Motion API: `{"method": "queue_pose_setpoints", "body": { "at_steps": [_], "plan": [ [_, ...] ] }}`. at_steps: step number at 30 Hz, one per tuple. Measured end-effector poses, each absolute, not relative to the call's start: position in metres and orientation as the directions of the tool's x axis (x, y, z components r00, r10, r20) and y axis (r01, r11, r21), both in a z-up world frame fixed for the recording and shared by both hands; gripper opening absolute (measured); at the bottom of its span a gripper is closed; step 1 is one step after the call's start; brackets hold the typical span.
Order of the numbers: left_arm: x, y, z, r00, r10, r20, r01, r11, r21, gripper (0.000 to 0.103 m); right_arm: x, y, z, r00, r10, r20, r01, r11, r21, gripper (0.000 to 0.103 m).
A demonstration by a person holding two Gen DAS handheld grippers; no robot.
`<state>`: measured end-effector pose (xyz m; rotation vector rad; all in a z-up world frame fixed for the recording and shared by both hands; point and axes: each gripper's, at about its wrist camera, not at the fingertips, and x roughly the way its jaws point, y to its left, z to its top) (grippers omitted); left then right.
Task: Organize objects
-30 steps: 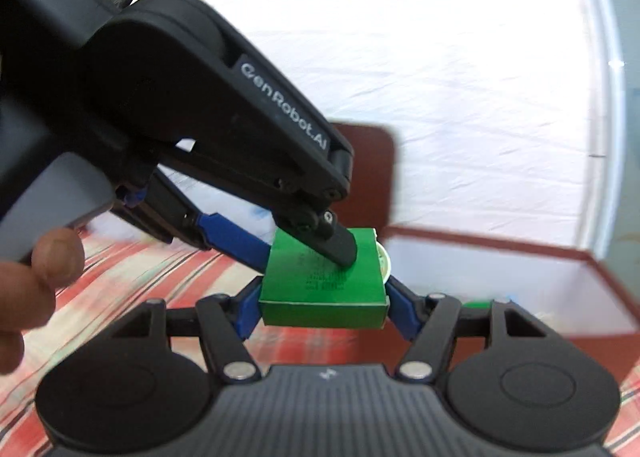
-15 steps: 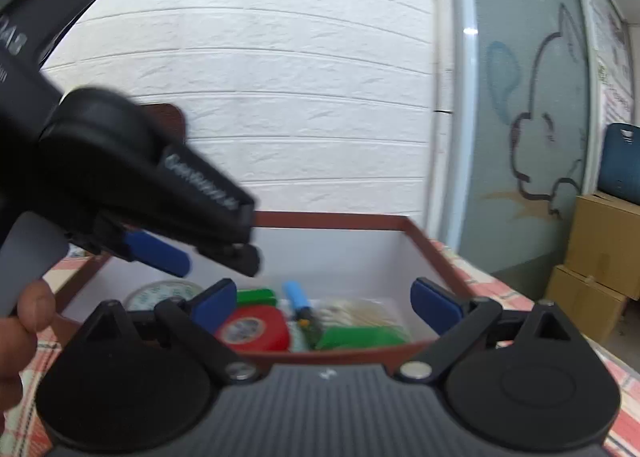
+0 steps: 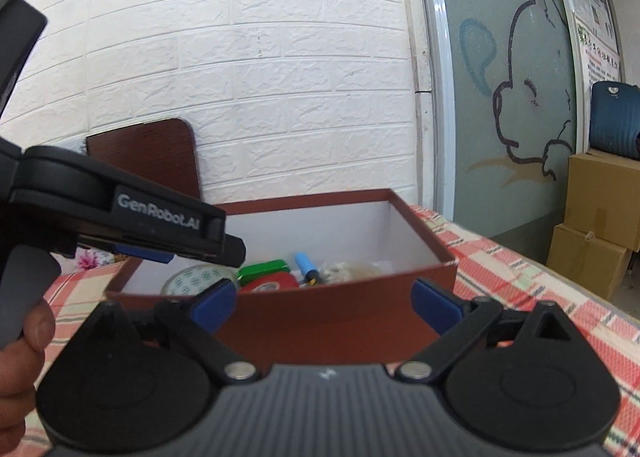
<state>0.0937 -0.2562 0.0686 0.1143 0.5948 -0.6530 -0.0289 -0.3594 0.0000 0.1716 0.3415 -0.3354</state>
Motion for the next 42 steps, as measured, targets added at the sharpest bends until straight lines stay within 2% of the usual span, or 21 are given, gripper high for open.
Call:
{"method": "queue_pose_setpoints", "body": {
  "at_steps": [6,10,13,20,28,33,39,42],
  "plan": [
    [0.078,-0.217,0.064,0.685,-0.469,-0.558,0.538,0.842,-0.047,0.070,-0.042,-0.337,-0.008,0.882,-0.174,-0.438,0.288,0.935,0.209,0.098],
    [0.066,-0.194,0.060,0.728,-0.405,-0.553,0.489,0.872,0.006,0.071,-0.045,-0.317,-0.010,0.878,-0.147,-0.456,0.257,0.948,0.189,0.098],
    [0.060,-0.178,0.057,0.744,-0.375,-0.552,0.463,0.886,0.022,0.076,-0.046,-0.305,-0.008,0.876,-0.124,-0.466,0.235,0.953,0.190,0.098],
    [0.052,-0.153,0.046,0.748,-0.370,-0.551,0.451,0.892,0.014,0.084,-0.059,-0.287,-0.009,0.859,-0.120,-0.498,0.235,0.956,0.176,0.098],
    [0.047,-0.144,0.030,0.728,-0.371,-0.576,0.468,0.884,0.022,0.085,-0.070,-0.269,-0.017,0.834,-0.110,-0.540,0.229,0.961,0.158,0.099],
    [0.044,-0.134,0.032,0.737,-0.370,-0.566,0.461,0.887,0.020,0.089,-0.069,-0.260,-0.016,0.836,-0.102,-0.540,0.203,0.970,0.131,0.099],
    [0.046,-0.129,0.026,0.719,-0.362,-0.593,0.454,0.891,0.006,0.089,-0.071,-0.252,-0.018,0.827,-0.099,-0.554,0.192,0.975,0.112,0.099],
    [0.043,-0.128,0.026,0.722,-0.358,-0.593,0.454,0.891,0.016,0.094,-0.071,-0.253,-0.018,0.823,-0.093,-0.560,0.193,0.974,0.122,0.099]
  ]
}}
